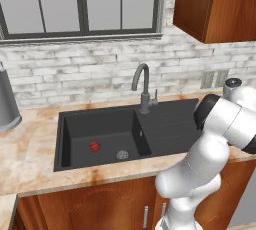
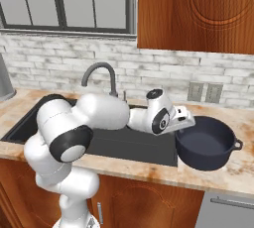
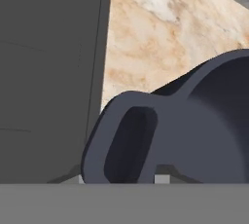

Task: Dump the bell pepper from the pot into the sink. Then turn on the water and wash the bell pepper. Then turn off the water and put the bell pepper back in the pot.

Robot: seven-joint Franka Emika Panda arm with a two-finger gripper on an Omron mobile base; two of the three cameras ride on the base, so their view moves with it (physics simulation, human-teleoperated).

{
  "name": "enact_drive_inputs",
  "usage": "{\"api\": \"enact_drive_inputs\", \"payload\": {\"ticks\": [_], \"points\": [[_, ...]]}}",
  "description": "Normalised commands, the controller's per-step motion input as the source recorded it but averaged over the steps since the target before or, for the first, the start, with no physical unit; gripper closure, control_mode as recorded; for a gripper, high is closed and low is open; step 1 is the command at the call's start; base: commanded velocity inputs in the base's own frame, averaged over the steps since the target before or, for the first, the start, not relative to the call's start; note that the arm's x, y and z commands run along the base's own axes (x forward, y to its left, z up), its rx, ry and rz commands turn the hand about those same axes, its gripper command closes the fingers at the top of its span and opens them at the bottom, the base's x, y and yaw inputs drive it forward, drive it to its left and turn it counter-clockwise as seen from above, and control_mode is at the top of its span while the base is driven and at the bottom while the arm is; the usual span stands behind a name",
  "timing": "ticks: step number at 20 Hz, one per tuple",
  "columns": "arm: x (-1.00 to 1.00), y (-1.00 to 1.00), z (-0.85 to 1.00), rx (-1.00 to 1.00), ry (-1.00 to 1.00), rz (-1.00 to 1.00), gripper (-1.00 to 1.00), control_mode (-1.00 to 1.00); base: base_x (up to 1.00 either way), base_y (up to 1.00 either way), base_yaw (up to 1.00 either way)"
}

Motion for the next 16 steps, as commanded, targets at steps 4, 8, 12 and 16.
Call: {"api": "enact_drive_inputs", "payload": {"ticks": [4,8,12,16], "points": [[0.00,-0.45,-0.37,0.00,0.00,0.00,1.00,-1.00,0.00,0.00,0.00],[0.10,-0.32,-0.34,0.00,0.00,0.00,1.00,-1.00,0.00,0.00,0.00],[0.23,-0.24,-0.21,0.00,0.00,0.01,1.00,-1.00,0.00,0.00,0.00],[0.16,-0.19,-0.12,0.00,0.00,0.03,1.00,-1.00,0.00,0.00,0.00]]}}
